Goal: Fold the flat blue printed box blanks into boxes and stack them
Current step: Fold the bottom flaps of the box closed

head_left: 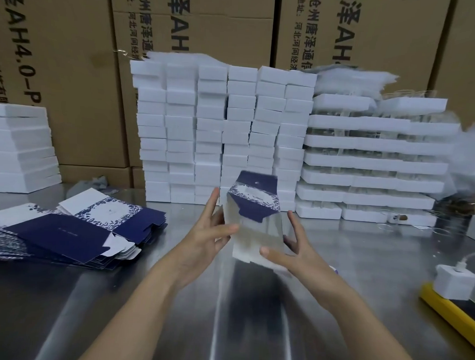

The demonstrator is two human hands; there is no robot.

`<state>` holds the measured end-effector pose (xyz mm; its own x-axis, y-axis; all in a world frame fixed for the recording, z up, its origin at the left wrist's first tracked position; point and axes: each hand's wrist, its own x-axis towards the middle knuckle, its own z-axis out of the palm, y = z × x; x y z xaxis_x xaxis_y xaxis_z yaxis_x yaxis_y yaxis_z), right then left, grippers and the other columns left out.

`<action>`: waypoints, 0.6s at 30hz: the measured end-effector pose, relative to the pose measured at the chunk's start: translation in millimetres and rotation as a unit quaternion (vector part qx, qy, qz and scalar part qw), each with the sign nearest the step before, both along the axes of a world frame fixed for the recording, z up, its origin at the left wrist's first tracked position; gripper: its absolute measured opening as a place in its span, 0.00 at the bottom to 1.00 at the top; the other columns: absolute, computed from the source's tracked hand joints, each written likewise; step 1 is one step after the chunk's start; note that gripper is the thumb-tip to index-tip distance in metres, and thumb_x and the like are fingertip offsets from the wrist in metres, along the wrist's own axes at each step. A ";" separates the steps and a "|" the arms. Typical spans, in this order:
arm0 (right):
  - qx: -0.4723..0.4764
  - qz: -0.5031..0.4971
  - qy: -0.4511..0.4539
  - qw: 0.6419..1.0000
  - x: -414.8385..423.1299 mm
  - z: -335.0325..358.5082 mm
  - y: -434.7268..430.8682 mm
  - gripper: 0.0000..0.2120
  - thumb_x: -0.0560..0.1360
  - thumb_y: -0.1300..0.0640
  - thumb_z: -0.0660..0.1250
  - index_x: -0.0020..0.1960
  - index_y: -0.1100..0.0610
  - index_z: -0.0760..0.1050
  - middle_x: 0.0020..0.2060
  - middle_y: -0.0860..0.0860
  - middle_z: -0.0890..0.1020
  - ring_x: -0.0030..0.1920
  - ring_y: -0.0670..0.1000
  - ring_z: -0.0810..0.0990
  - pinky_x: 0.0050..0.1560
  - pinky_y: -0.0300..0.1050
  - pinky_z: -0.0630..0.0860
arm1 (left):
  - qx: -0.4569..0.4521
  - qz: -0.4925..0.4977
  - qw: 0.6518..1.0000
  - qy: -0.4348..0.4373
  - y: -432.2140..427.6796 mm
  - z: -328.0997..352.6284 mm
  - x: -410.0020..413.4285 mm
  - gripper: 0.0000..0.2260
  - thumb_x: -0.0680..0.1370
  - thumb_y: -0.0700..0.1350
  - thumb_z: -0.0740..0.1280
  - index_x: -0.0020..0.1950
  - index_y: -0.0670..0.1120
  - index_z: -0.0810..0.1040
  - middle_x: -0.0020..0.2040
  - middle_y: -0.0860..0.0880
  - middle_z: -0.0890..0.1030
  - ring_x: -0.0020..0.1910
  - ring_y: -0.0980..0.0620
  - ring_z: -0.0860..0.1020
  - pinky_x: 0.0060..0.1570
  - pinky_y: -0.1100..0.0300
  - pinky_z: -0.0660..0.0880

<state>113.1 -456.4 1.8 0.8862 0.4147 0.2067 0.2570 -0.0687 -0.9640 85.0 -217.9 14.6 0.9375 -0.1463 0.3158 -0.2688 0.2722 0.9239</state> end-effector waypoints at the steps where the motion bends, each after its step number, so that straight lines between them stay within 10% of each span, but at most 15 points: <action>1: 0.004 -0.020 -0.013 1.000 2.2 -0.5 0.8 0.46 0.73 0.42 0.79 0.78 0.24 0.52 0.74 0.32 0.68 0.76 0.35 0.66 0.68 0.41 0.70 | 0.016 0.018 1.000 -0.002 -1.5 -0.3 0.1 0.48 0.73 0.42 0.80 0.83 0.67 0.57 0.78 0.59 0.72 0.76 0.57 0.73 0.75 0.52 0.70; 6: 0.002 -0.050 0.012 0.999 7.9 -0.9 -0.2 0.20 0.81 0.37 0.65 0.72 0.26 0.65 0.63 0.25 0.73 0.72 0.40 0.71 0.76 0.51 0.66 | 0.083 0.155 0.984 -0.008 -2.7 -1.7 -0.5 0.36 0.76 0.45 0.80 0.80 0.62 0.70 0.73 0.62 0.76 0.70 0.58 0.79 0.68 0.52 0.78; 10: -0.004 -0.082 0.022 0.996 10.8 -3.8 -2.1 0.19 0.83 0.35 0.59 0.73 0.32 0.68 0.69 0.30 0.74 0.73 0.44 0.72 0.78 0.53 0.65 | 0.077 0.205 0.976 0.001 -1.1 -4.8 4.3 0.19 0.81 0.43 0.73 0.71 0.55 0.80 0.66 0.59 0.83 0.65 0.57 0.82 0.57 0.56 0.83; 14: 0.098 -0.165 0.050 0.980 15.9 3.4 -5.1 0.14 0.87 0.49 0.61 0.61 0.55 0.81 0.48 0.51 0.89 0.48 0.48 0.88 0.60 0.55 0.82 | 0.041 0.289 0.956 -0.028 -2.6 -2.1 2.1 0.13 0.87 0.40 0.62 0.60 0.51 0.84 0.54 0.51 0.88 0.55 0.50 0.86 0.48 0.61 0.83; 18: 0.147 -0.219 -0.050 0.963 14.5 3.4 -8.7 0.17 0.84 0.60 0.65 0.68 0.41 0.73 0.43 0.56 0.87 0.39 0.53 0.87 0.41 0.49 0.85 | 0.066 0.309 0.944 -0.092 -4.2 -2.3 1.7 0.22 0.86 0.36 0.61 0.66 0.66 0.73 0.47 0.37 0.84 0.49 0.41 0.84 0.50 0.50 0.85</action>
<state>127.6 -465.1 5.2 0.9324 -0.0833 0.3517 0.3581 0.0815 -0.9301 86.7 -222.1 12.3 0.7878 0.3606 0.4993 -0.4980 -0.1042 0.8609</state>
